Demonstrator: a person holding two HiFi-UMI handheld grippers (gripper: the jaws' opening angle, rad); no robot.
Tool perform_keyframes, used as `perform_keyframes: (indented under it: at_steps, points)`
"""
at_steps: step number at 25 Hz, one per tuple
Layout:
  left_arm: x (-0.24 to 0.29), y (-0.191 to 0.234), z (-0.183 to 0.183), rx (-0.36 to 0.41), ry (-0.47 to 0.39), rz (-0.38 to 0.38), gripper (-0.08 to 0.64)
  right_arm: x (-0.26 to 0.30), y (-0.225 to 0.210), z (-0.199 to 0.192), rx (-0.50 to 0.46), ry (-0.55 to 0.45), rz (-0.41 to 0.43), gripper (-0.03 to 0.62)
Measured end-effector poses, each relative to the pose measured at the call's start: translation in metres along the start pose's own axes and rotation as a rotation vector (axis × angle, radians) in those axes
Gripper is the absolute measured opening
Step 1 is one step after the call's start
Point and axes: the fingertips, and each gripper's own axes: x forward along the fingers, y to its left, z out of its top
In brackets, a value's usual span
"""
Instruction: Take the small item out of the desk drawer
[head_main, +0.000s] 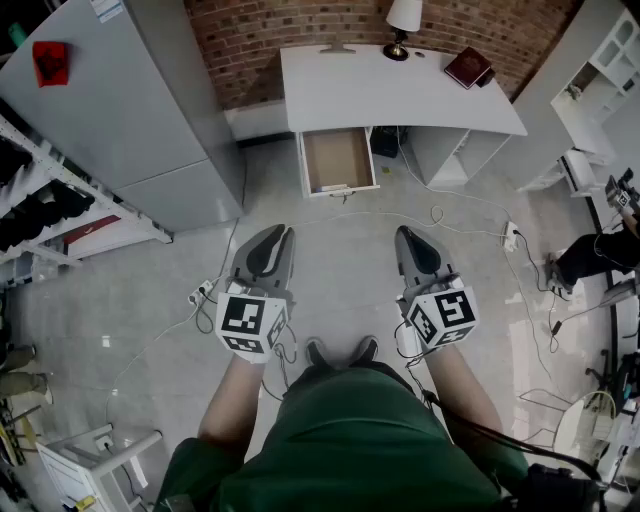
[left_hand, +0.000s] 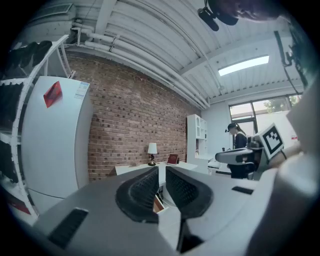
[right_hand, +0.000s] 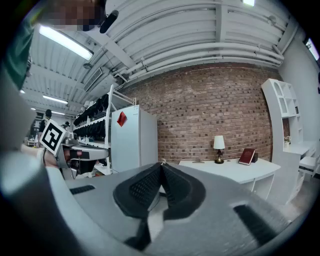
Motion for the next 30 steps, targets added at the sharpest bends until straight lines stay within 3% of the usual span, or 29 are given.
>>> perform_keyframes:
  at_steps: [16,30]
  points:
    - [-0.011,0.018,-0.002,0.001,0.004,-0.05,0.037,0.016,0.031,0.014,0.011,-0.02,-0.013,0.002]
    - [0.032,0.065,-0.007,0.032,0.055,0.07,0.037,0.105,0.01,0.011,0.062,-0.045,0.118,0.002]
